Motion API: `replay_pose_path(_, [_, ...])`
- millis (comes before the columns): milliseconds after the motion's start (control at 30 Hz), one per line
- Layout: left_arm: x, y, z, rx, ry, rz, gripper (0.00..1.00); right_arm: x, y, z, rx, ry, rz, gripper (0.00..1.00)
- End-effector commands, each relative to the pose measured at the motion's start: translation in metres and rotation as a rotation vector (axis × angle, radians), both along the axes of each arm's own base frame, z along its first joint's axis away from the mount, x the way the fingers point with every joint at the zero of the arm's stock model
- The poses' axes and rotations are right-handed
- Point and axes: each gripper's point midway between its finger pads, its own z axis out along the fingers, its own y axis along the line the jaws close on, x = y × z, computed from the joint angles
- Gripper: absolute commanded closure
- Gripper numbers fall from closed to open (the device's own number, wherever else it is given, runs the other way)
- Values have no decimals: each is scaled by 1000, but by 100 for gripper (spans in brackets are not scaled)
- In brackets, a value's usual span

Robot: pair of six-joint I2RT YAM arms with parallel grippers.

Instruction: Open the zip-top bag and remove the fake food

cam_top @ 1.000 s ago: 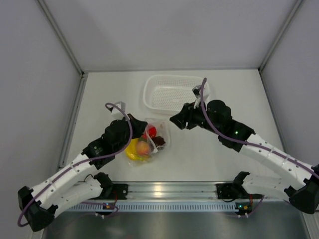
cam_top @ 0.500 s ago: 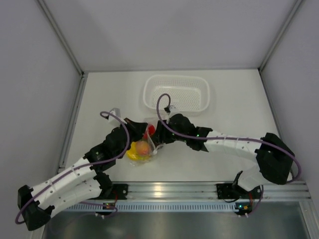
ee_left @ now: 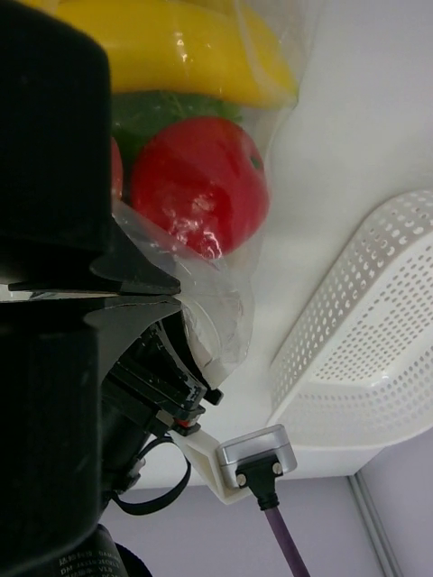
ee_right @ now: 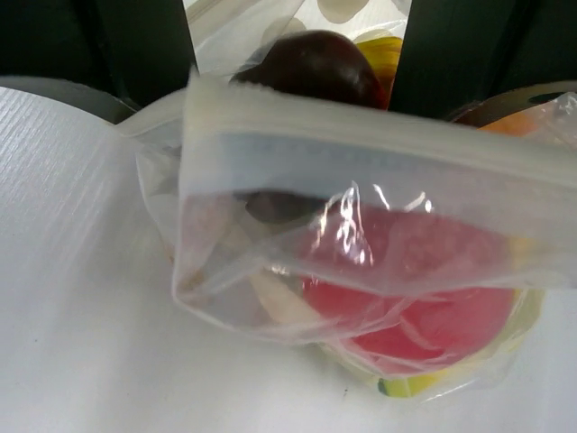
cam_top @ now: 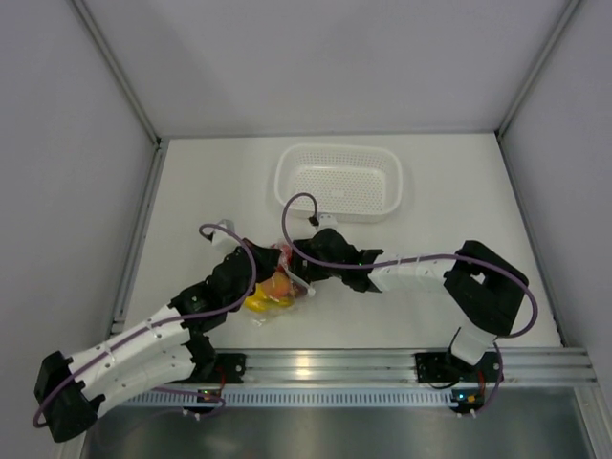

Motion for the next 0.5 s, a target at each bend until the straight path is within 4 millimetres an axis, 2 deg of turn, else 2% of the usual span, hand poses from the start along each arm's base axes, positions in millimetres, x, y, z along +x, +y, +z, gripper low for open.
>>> replay_pose_path(0, [-1,2,-2,-29,-14,12,100,6,10,3,-3,-35,-3,23])
replay_pose_path(300, [-5,4,-17,-13,9,5,100,-11,5,-33,-138,14,-20,20])
replay_pose_path(467, [-3,3,-19,4,13,6,100,-23,3,-25,-132,3,-28,19])
